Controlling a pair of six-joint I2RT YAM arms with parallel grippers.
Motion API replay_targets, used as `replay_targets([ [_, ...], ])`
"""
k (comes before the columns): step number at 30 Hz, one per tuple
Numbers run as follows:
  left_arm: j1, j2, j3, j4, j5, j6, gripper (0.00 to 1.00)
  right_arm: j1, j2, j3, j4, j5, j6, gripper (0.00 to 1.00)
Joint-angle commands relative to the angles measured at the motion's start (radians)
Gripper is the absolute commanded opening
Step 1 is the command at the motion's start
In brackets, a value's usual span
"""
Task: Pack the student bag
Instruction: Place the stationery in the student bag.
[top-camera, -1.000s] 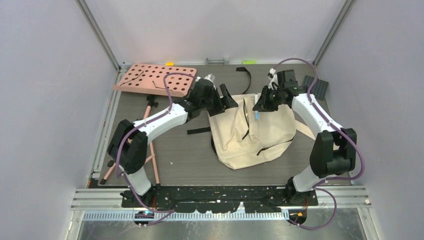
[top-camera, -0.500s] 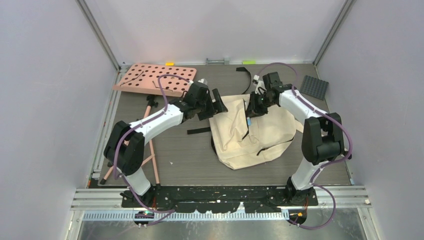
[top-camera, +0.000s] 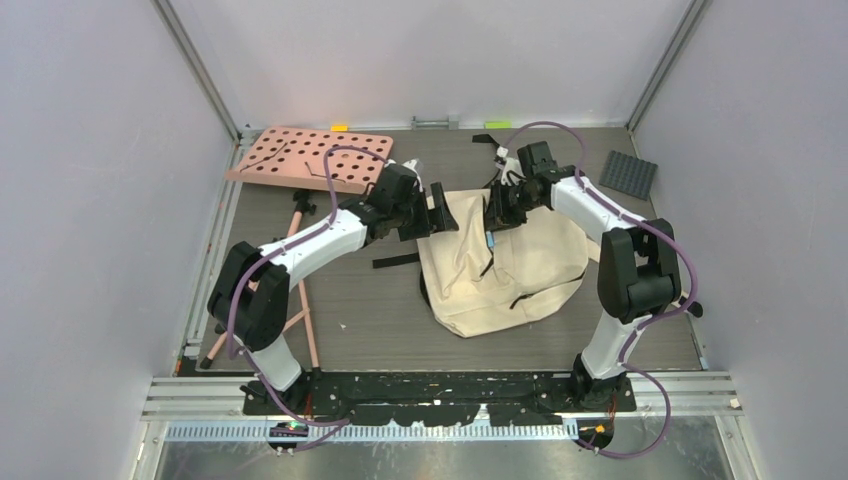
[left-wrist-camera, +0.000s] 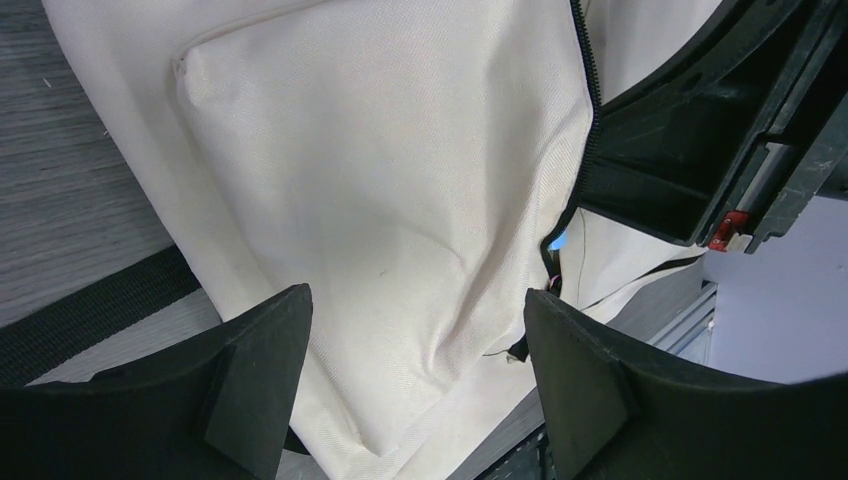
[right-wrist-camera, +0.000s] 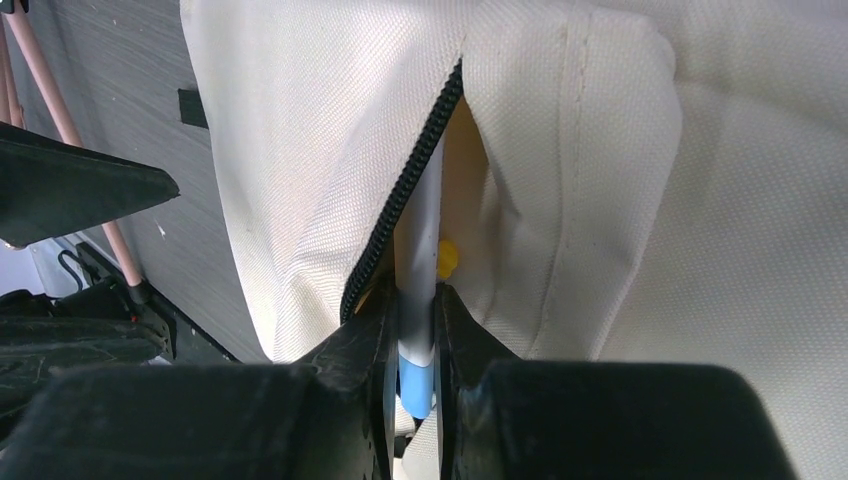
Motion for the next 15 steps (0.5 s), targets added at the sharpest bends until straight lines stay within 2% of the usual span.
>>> replay_targets([
  [1, -0.012, -0.012, -0.002, 0.045, 0.040, 0.071, 0.80, 0.016, -0.005, -0.021, 0.136, 0.090, -0.031, 0.13],
  [4, -0.019, -0.005, 0.002, 0.051, 0.061, 0.073, 0.79, 0.016, 0.025, 0.003, 0.136, 0.135, -0.054, 0.14],
  [10, -0.046, 0.005, 0.027, 0.073, 0.091, 0.147, 0.78, 0.019, 0.060, 0.030, 0.142, 0.112, -0.060, 0.14],
  [15, -0.096, 0.014, 0.052, 0.099, 0.125, 0.260, 0.74, 0.030, 0.052, 0.010, 0.166, 0.049, -0.028, 0.22],
])
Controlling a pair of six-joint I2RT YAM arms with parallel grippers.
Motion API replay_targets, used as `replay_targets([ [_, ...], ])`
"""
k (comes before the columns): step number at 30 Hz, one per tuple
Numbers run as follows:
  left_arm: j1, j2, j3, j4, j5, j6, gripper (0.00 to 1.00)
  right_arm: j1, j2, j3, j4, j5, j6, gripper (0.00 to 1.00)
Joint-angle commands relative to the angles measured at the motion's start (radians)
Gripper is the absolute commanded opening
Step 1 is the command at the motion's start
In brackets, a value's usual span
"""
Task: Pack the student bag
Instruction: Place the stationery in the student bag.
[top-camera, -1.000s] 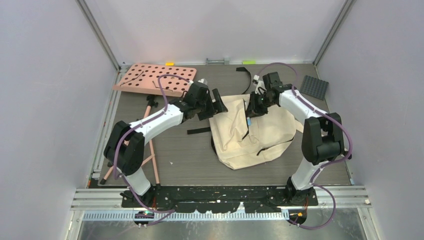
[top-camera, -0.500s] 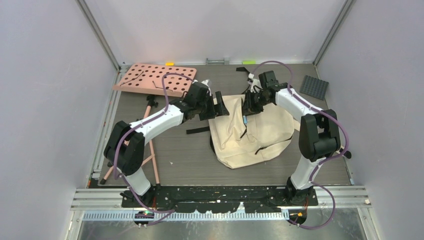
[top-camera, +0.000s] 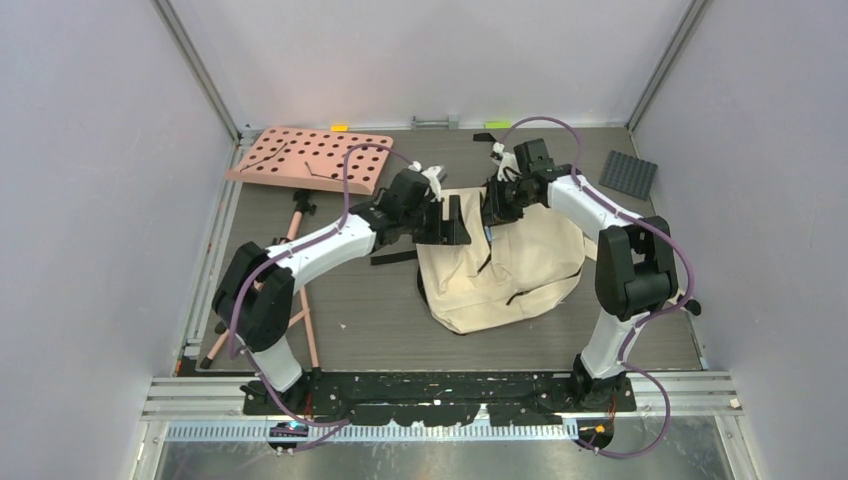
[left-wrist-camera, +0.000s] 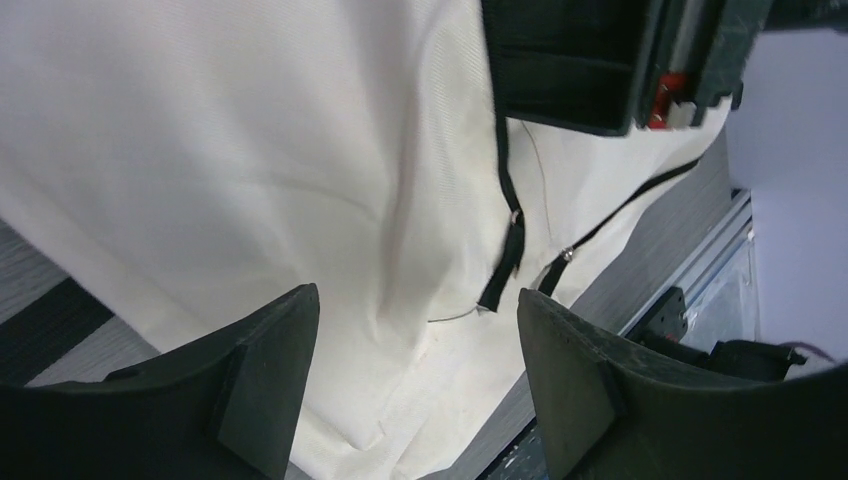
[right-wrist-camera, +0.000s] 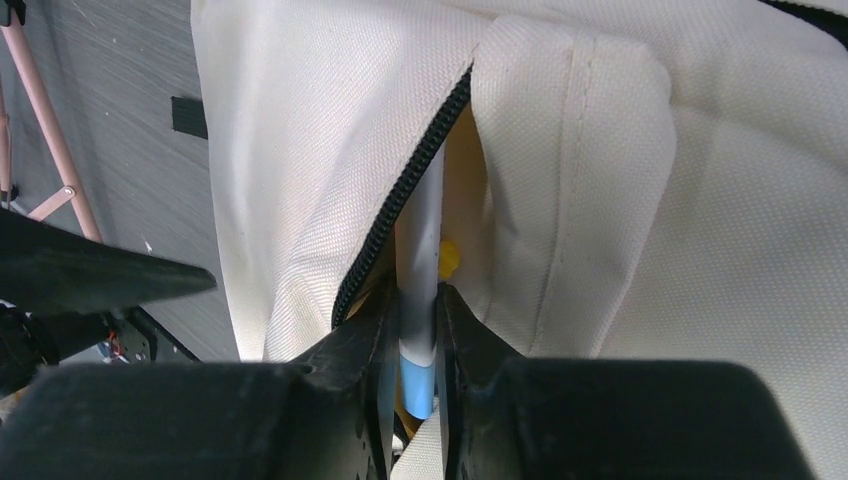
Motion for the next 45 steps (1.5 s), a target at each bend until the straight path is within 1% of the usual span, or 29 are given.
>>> replay_targets([
  [1, -0.058, 0.006, 0.054, 0.068, 0.051, 0.156, 0.74, 0.018, 0.032, -0.009, 0.118, 0.014, 0.009, 0.23],
  [2, -0.075, 0.004, 0.056, 0.068, 0.050, 0.186, 0.73, 0.018, 0.023, -0.011, 0.116, 0.004, 0.015, 0.27],
  [3, -0.094, 0.003, 0.057, 0.069, 0.048, 0.221, 0.74, 0.018, 0.015, -0.021, 0.116, 0.004, 0.026, 0.29],
  [6, -0.139, 0.007, 0.054, 0.074, 0.023, 0.296, 0.73, 0.016, -0.053, -0.053, 0.110, 0.049, 0.034, 0.42],
  [8, -0.151, 0.015, 0.057, 0.080, 0.012, 0.324, 0.73, 0.012, -0.101, -0.070, 0.091, 0.076, 0.035, 0.49],
  [13, -0.184, 0.042, 0.081, 0.093, -0.026, 0.409, 0.68, -0.018, -0.224, -0.103, 0.049, 0.141, 0.073, 0.58],
  [17, -0.198, 0.078, 0.077, 0.128, -0.055, 0.449, 0.62, -0.064, -0.299, -0.119, 0.012, 0.201, 0.117, 0.60],
  [21, -0.202, 0.112, 0.080, 0.157, -0.078, 0.469, 0.52, -0.120, -0.348, -0.125, -0.040, 0.219, 0.132, 0.60],
  [23, -0.207, 0.127, 0.090, 0.163, -0.086, 0.483, 0.50, -0.133, -0.375, -0.131, -0.055, 0.229, 0.131, 0.60],
  [28, -0.230, 0.169, 0.120, 0.159, -0.089, 0.518, 0.49, -0.137, -0.437, -0.166, -0.080, 0.242, 0.123, 0.61],
  [30, -0.242, 0.186, 0.129, 0.130, -0.130, 0.538, 0.48, -0.137, -0.458, -0.184, -0.081, 0.240, 0.128, 0.61],
  [33, -0.266, 0.197, 0.133, 0.094, -0.199, 0.587, 0.44, -0.137, -0.483, -0.202, -0.074, 0.236, 0.141, 0.61],
  [38, -0.285, 0.178, 0.103, 0.098, -0.229, 0.620, 0.40, -0.137, -0.508, -0.221, -0.069, 0.229, 0.147, 0.61],
  [42, -0.304, 0.141, 0.053, 0.133, -0.286, 0.660, 0.41, -0.138, -0.514, -0.225, -0.067, 0.216, 0.148, 0.61],
  [45, -0.308, 0.147, 0.038, 0.132, -0.335, 0.697, 0.41, -0.137, -0.515, -0.226, -0.061, 0.203, 0.153, 0.61],
])
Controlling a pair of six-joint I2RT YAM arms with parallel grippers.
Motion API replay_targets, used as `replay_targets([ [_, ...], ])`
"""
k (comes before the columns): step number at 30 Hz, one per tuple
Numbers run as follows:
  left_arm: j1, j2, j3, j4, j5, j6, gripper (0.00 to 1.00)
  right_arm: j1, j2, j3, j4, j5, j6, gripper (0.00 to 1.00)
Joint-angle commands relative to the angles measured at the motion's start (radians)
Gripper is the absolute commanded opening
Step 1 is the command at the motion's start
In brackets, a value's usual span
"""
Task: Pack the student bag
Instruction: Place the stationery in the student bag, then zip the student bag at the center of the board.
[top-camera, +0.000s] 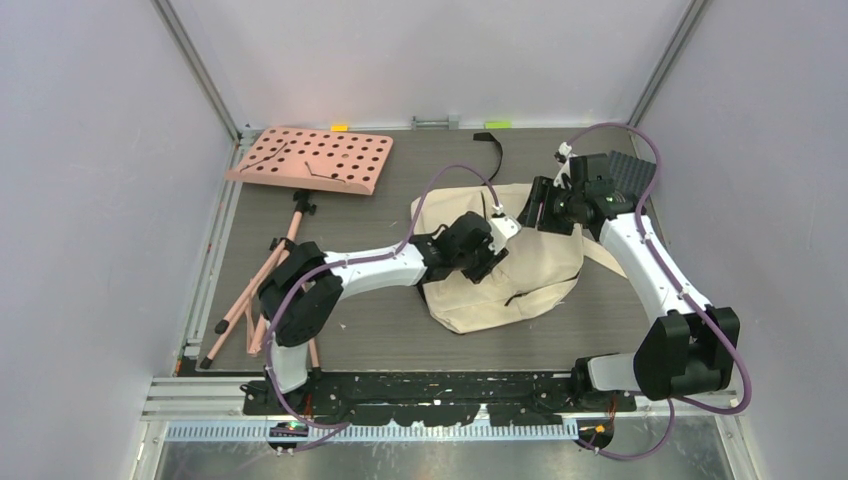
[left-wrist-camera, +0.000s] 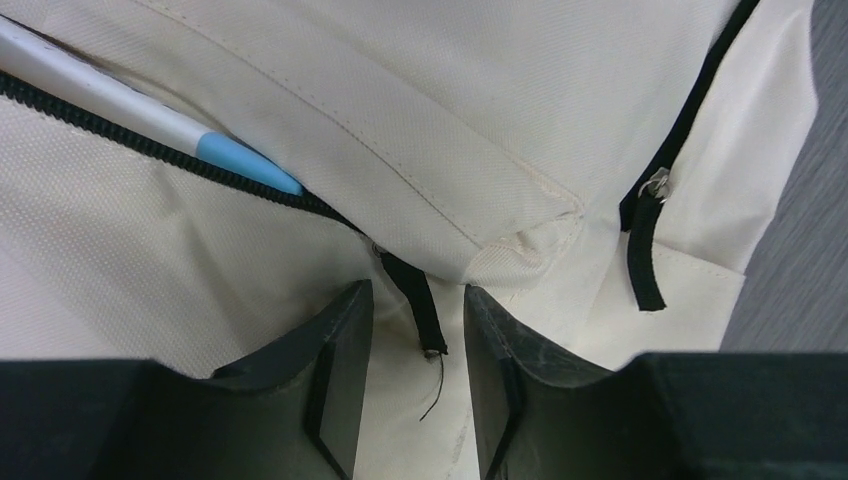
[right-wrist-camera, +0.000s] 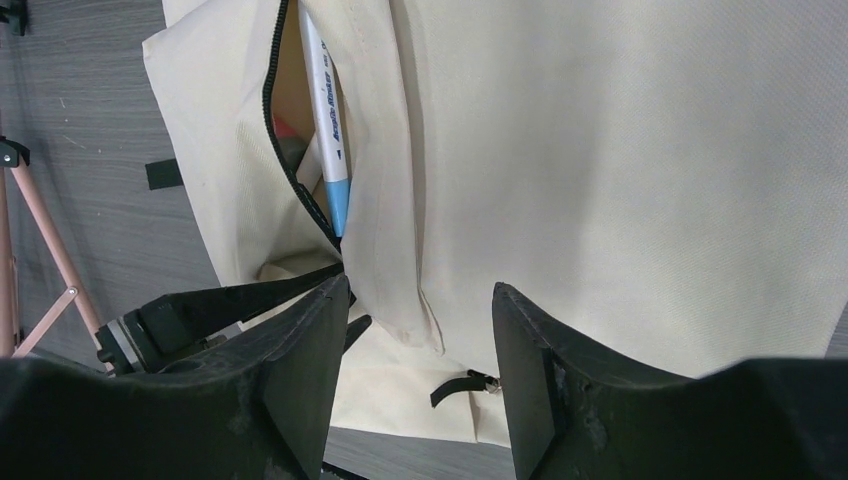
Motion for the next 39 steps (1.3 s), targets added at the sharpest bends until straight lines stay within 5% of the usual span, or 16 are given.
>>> replay_targets([
  [1, -0.011, -0.037, -0.031, 0.017, -0.106, 0.081, 0.41, 0.003, -0.042, -0.001, 0.024, -0.021, 0.013, 0.61],
  [8, -0.017, 0.006, -0.004, 0.017, -0.154, 0.111, 0.36, 0.003, -0.055, -0.024, 0.030, -0.043, 0.024, 0.60],
  [15, -0.017, 0.011, 0.053, 0.001, -0.210, 0.053, 0.00, 0.003, -0.100, -0.070, 0.006, -0.026, 0.030, 0.60],
  [24, 0.000, -0.126, 0.064, -0.001, -0.234, -0.022, 0.00, 0.039, -0.153, -0.122, 0.017, -0.015, 0.014, 0.60],
  [39, 0.096, -0.083, 0.177, -0.051, -0.090, -0.096, 0.00, 0.241, -0.208, -0.228, 0.200, 0.151, -0.003, 0.60],
])
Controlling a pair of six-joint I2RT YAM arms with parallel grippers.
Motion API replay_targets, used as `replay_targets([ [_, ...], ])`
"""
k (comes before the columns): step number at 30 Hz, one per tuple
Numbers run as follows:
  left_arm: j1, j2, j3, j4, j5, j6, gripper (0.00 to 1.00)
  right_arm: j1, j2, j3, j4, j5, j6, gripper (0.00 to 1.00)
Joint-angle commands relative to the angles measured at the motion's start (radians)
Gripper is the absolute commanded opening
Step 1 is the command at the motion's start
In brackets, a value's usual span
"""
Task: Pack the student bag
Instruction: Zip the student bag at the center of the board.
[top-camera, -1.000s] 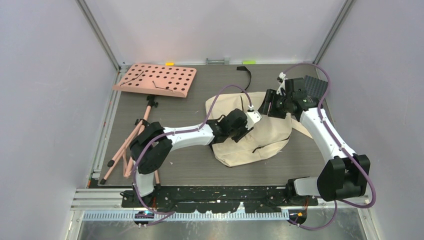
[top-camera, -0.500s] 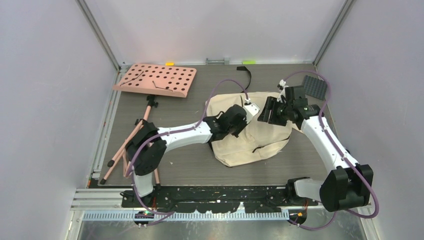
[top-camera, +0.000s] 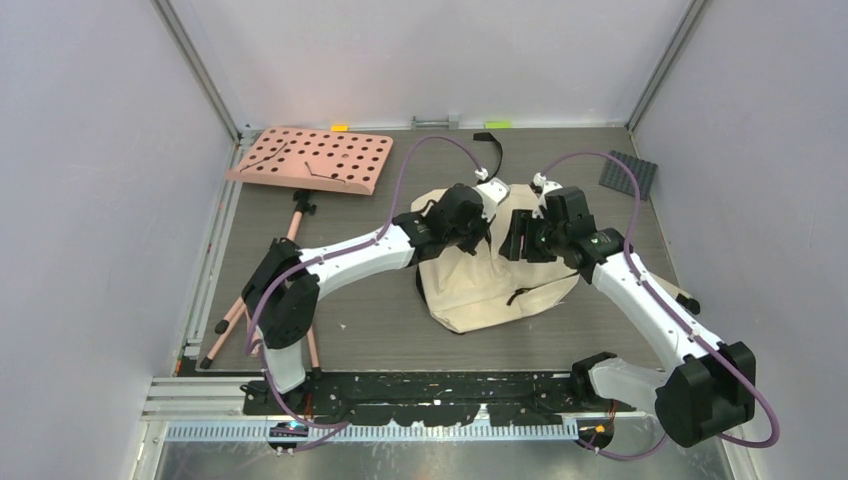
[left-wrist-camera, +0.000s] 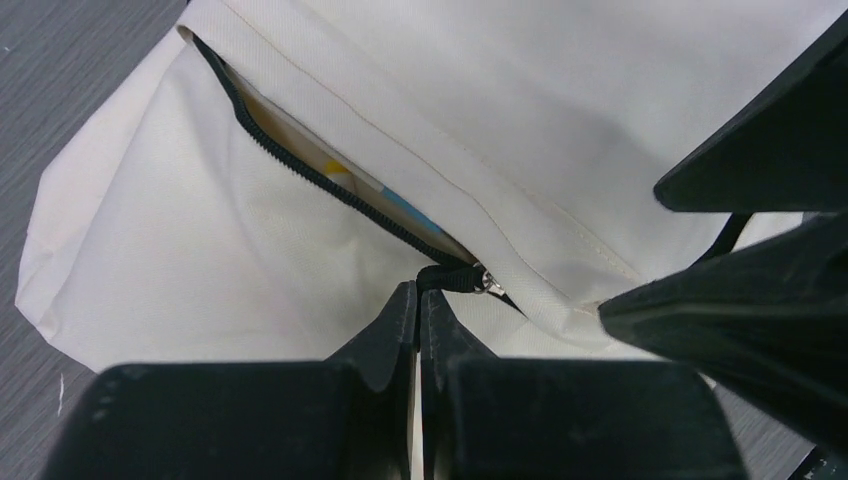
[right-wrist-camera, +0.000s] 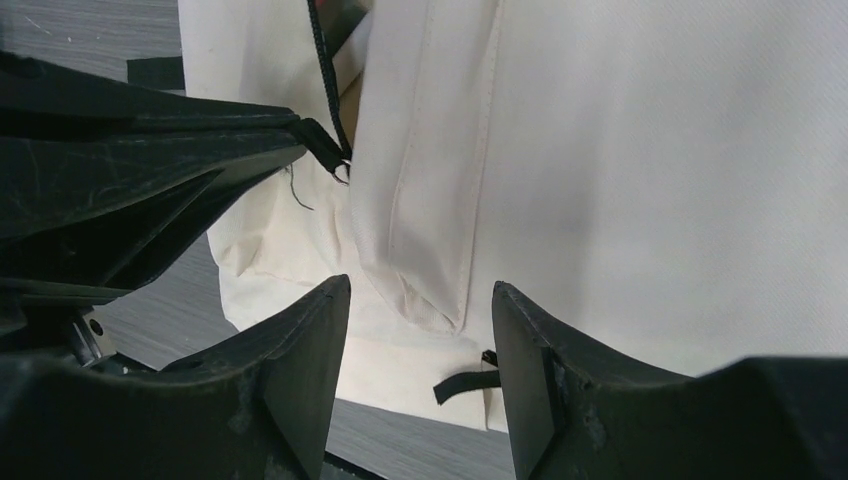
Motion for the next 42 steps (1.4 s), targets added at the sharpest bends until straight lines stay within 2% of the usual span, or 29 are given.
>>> replay_targets([
  [1, 0.038, -0.008, 0.086, 0.036, 0.015, -0.018, 0.00, 0.054, 0.001, 0.003, 0.123, 0.076, -0.019, 0.60],
  [10, 0.070, 0.022, 0.111, 0.037, 0.067, -0.047, 0.00, 0.147, 0.116, 0.034, 0.189, 0.131, -0.044, 0.60],
  [12, 0.078, 0.022, 0.108, 0.042, 0.075, -0.057, 0.00, 0.153, 0.136, 0.026, 0.208, 0.159, -0.047, 0.58],
  [14, 0.084, 0.024, 0.107, 0.047, 0.076, -0.063, 0.00, 0.154, 0.153, 0.021, 0.213, 0.198, -0.050, 0.52],
  [15, 0.088, 0.025, 0.107, 0.049, 0.076, -0.063, 0.00, 0.154, 0.158, 0.020, 0.214, 0.210, -0.050, 0.43],
  [16, 0.091, 0.025, 0.107, 0.050, 0.071, -0.063, 0.00, 0.154, 0.165, 0.020, 0.214, 0.229, -0.050, 0.28],
  [18, 0.102, 0.029, 0.111, 0.050, 0.056, -0.064, 0.00, 0.154, 0.165, 0.024, 0.197, 0.247, -0.048, 0.10],
  [20, 0.115, 0.040, 0.121, 0.051, 0.039, -0.067, 0.00, 0.155, 0.151, 0.024, 0.173, 0.253, -0.045, 0.03],
  [26, 0.168, 0.101, 0.184, 0.079, -0.001, -0.063, 0.00, 0.157, 0.084, 0.000, 0.088, 0.233, -0.032, 0.01],
  [33, 0.211, 0.209, 0.331, 0.098, -0.012, -0.059, 0.00, 0.159, 0.028, -0.009, -0.004, 0.224, -0.020, 0.01],
  [39, 0.232, 0.350, 0.481, 0.032, -0.060, -0.034, 0.00, 0.162, -0.003, 0.008, -0.032, 0.223, -0.011, 0.01],
  [42, 0.240, 0.428, 0.599, -0.071, -0.118, -0.028, 0.00, 0.162, -0.017, 0.011, -0.035, 0.231, -0.006, 0.01],
])
